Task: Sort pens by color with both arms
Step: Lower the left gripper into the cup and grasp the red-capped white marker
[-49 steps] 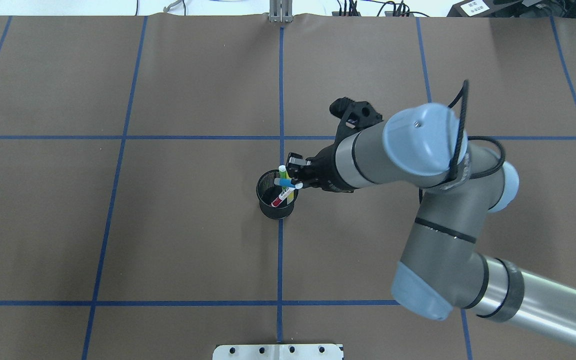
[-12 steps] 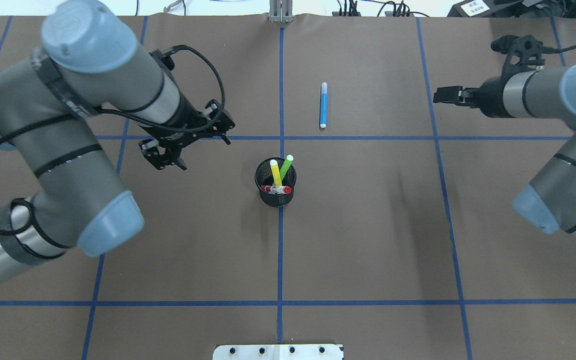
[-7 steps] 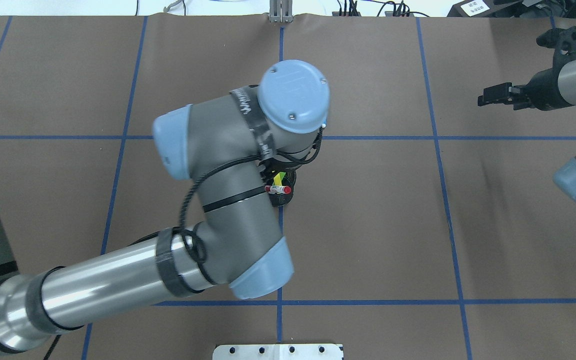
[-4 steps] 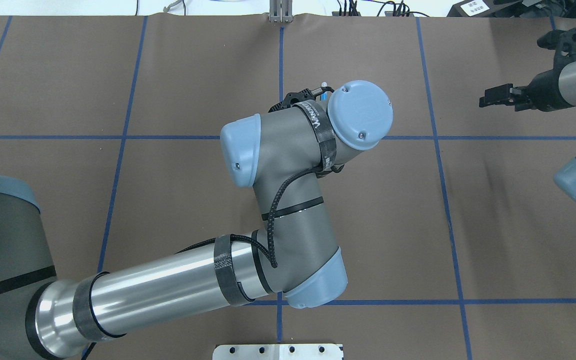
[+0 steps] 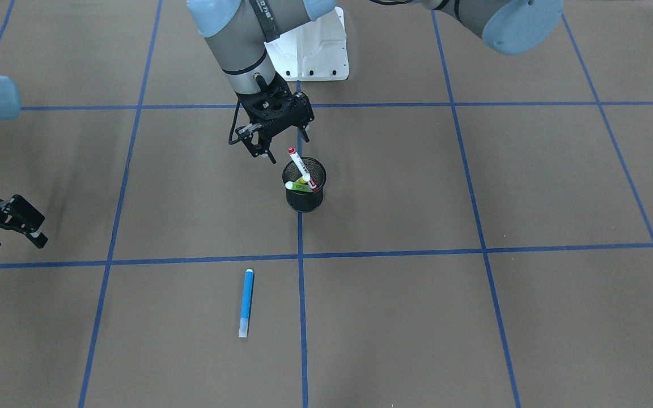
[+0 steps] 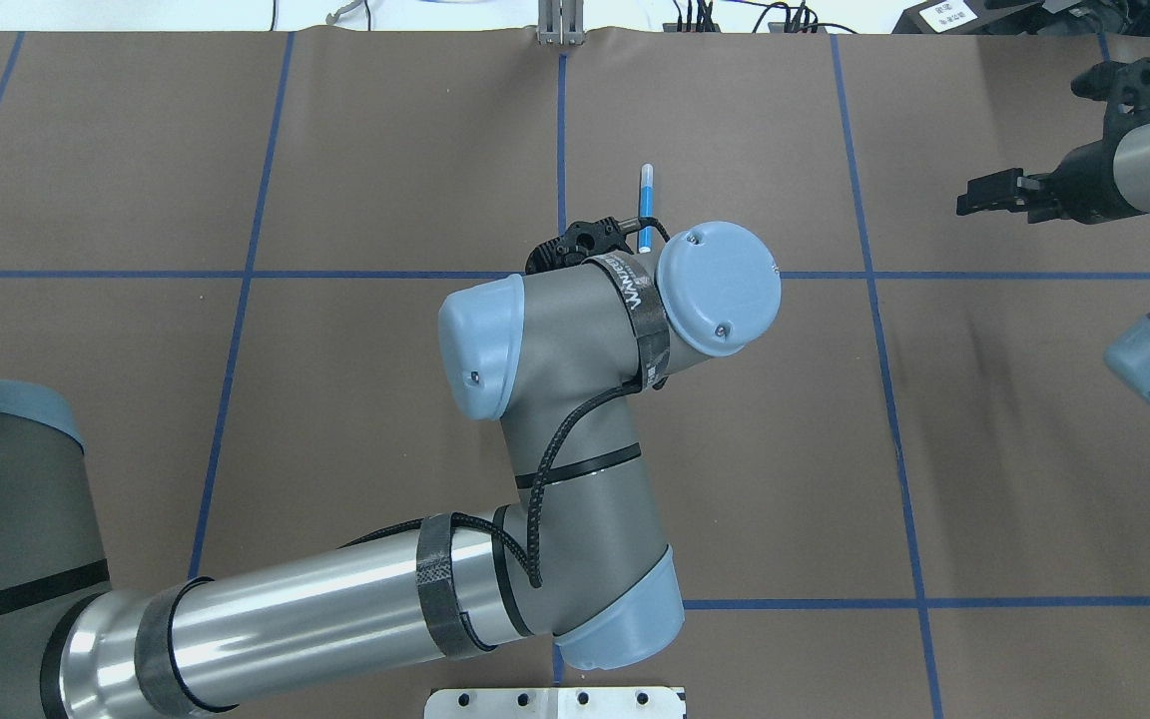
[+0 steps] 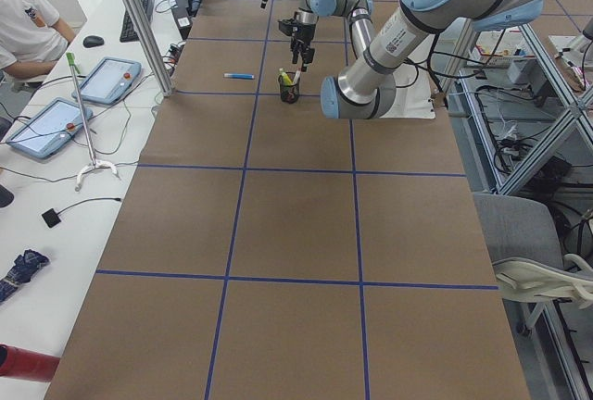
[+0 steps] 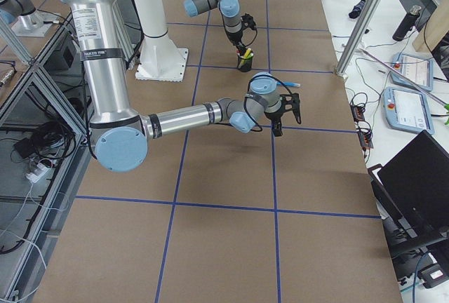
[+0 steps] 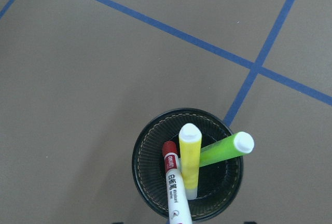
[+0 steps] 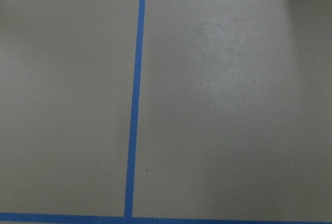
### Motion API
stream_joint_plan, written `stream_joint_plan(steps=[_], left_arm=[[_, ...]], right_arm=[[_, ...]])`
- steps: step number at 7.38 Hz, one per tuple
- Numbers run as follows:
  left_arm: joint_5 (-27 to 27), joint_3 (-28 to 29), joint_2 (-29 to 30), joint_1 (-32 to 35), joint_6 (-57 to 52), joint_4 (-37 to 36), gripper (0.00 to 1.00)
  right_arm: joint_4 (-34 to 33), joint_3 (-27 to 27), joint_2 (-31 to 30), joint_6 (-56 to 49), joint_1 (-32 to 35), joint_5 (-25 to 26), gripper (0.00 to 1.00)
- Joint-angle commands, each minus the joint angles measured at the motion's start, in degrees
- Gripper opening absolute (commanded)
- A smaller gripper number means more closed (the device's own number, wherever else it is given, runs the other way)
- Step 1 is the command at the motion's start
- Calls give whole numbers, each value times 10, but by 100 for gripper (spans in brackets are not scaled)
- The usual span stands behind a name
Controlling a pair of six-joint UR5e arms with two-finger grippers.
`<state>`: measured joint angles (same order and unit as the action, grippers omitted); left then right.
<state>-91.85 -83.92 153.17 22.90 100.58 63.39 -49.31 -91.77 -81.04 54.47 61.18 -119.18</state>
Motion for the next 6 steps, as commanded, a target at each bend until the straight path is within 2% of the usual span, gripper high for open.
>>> stream_joint_plan(steps=[1,3,4,6], left_arm=[[1,-2,-7,-3,0,2,79],[1,-1,-8,-3,-4,2,73],[1,0,-8,-3,-4,2,61],[0,-1,-15,-3,-4,6,54]], right_arm=[[0,0,0,0,0,0,99],[1,-2,0,0,1,-1,99],[1,-3,0,0,1,-1,99],[1,-6,-1,0,2,-1,99]])
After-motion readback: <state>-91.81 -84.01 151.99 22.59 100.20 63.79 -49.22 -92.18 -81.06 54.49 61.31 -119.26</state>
